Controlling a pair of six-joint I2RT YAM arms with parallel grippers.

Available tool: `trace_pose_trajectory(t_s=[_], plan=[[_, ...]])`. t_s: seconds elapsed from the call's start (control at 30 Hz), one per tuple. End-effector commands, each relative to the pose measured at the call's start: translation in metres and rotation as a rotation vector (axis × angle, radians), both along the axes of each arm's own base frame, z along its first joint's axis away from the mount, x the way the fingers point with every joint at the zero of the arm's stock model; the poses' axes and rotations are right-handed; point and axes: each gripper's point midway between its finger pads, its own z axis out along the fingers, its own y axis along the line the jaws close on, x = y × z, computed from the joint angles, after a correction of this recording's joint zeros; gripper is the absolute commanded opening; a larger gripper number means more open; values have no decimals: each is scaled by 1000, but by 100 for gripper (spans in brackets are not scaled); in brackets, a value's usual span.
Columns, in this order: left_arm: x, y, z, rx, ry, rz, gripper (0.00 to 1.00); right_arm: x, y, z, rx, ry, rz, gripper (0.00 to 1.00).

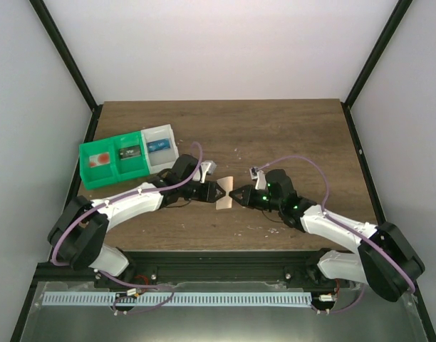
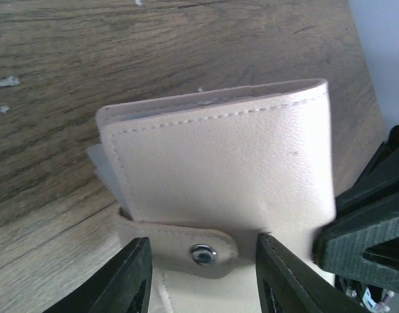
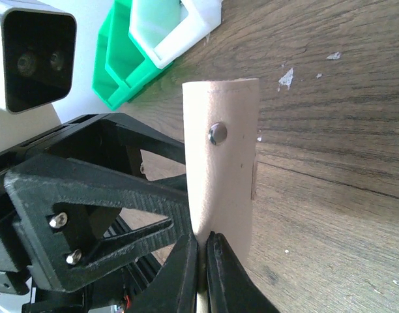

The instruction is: Take the credit cards out of the card holder

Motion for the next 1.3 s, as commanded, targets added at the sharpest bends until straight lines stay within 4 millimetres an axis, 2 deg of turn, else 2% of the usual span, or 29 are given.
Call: trace_pose_trajectory(t_s=[0.0, 0.67, 0.97, 1.27], plan=[[9, 11, -12, 87, -24, 38, 45, -2, 11, 39, 87, -102, 56, 0], [11, 18, -11, 121, -44, 58, 36, -3, 5, 35, 77, -96, 27, 0], [13, 24, -11, 149, -54, 81, 32, -3, -1, 20, 35, -73, 7, 1], [15, 39, -14, 216, -76, 122, 31, -2, -4, 11, -11, -75, 0, 0]])
